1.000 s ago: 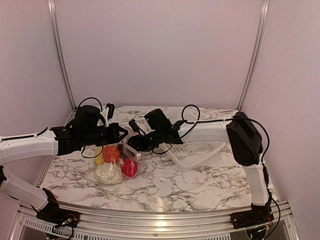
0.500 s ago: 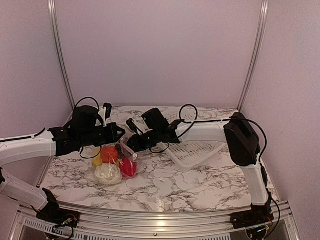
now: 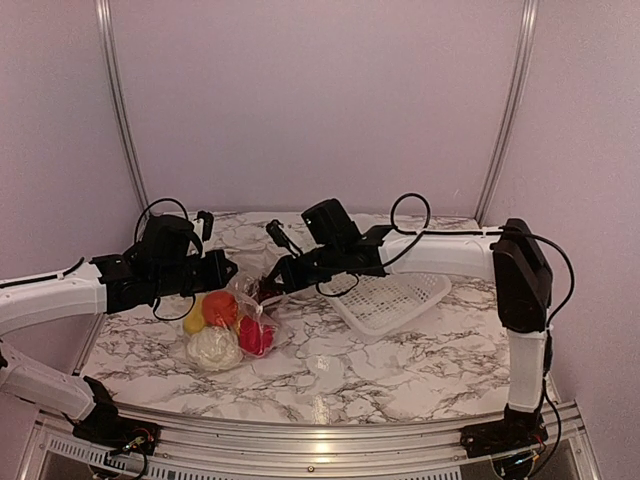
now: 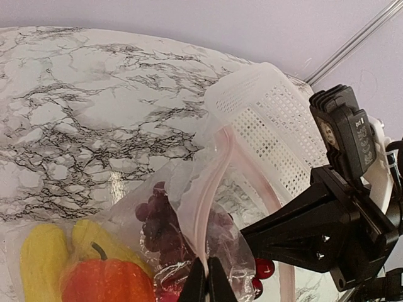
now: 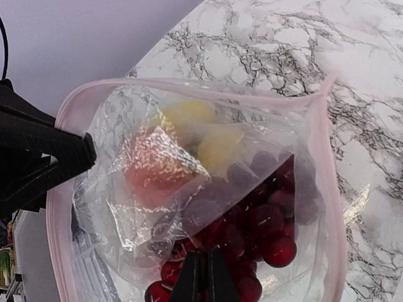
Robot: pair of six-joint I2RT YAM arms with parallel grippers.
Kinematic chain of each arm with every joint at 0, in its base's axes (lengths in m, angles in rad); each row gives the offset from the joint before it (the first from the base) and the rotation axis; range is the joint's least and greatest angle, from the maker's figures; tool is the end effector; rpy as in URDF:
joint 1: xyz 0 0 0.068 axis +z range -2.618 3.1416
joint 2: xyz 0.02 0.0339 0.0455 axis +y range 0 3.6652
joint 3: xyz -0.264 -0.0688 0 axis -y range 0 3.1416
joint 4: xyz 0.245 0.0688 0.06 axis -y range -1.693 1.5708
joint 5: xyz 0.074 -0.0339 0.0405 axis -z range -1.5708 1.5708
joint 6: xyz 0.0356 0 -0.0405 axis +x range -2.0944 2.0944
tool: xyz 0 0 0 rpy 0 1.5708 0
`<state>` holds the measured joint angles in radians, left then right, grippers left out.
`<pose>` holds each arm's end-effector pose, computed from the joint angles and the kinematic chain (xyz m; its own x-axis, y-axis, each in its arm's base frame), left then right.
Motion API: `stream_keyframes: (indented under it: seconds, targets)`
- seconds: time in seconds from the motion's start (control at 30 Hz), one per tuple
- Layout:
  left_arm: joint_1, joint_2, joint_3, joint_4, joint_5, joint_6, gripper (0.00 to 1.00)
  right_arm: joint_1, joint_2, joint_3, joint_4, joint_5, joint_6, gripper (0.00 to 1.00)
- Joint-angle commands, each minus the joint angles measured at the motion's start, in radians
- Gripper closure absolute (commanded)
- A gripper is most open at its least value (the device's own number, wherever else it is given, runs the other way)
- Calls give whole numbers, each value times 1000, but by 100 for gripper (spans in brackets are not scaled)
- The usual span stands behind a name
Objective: Open the zip-top bag and remove the fake food
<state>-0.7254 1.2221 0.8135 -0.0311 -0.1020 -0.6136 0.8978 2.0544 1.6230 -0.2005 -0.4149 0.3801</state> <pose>0.2100 -0.1814 0.2728 -0.6007 -0.2329 -0.7648 0.2998 0.8212 -0.4856 0.2857 0.3815 0.2363 -0.6826 -0.3116 -0.6610 -0.7162 0.4649 0.5205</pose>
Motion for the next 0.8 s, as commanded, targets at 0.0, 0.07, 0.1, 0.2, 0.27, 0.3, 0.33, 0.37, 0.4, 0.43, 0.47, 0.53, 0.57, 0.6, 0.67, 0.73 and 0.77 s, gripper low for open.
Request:
stream_keyframes:
  seconds: [0.0,0.07,0.1,0.2,0.27,0.3,0.33,0.37,0.4,0.43,0.47,0.53,0.57,0.6,0.67,0.73,0.77]
  targets:
    - [10,-24,-9,-72,-58,16,100,-29,-71,-68,-28,30,-28,100]
    - [12,-24,-8,-73,-60,18,100,-35,-97,-92,1,9,-31,100]
    - [12,-22,-9,-75,-59,17,100,-36,-108,-95,16,-2,-33,100]
    - [12,-8,-10,-60,-25,23,100,-36,-127,-74,67,-64,-39,100]
    - [12,3,-9,-42,-2,27,100,-37,-132,-53,107,-108,-28,100]
    - [12,7,-5,-38,8,30,100,-36,-132,-40,120,-118,-22,100]
    - [12,12,-2,-35,16,32,100,-37,-130,-26,134,-127,-13,100]
    - [12,17,2,-32,23,34,100,-37,-127,-13,147,-137,-8,100]
    - [12,20,2,-26,33,37,100,-36,-122,5,153,-146,-4,100]
    - [12,22,7,-22,35,39,100,-36,-115,23,154,-150,2,100]
    - [11,26,8,-23,39,41,100,-36,-107,42,157,-154,4,100]
    - [11,33,13,-22,38,46,100,-36,-98,77,157,-157,11,100]
    - [11,34,17,-27,34,47,100,-37,-98,91,160,-157,14,100]
    - [11,35,18,-31,29,46,100,-40,-101,101,165,-159,14,100]
    - [11,32,15,-33,17,42,100,-44,-116,105,179,-157,19,100]
    - [12,34,12,-32,12,41,100,-55,-138,95,192,-162,27,100]
    - [11,37,12,-32,14,40,100,-60,-150,83,226,-164,30,100]
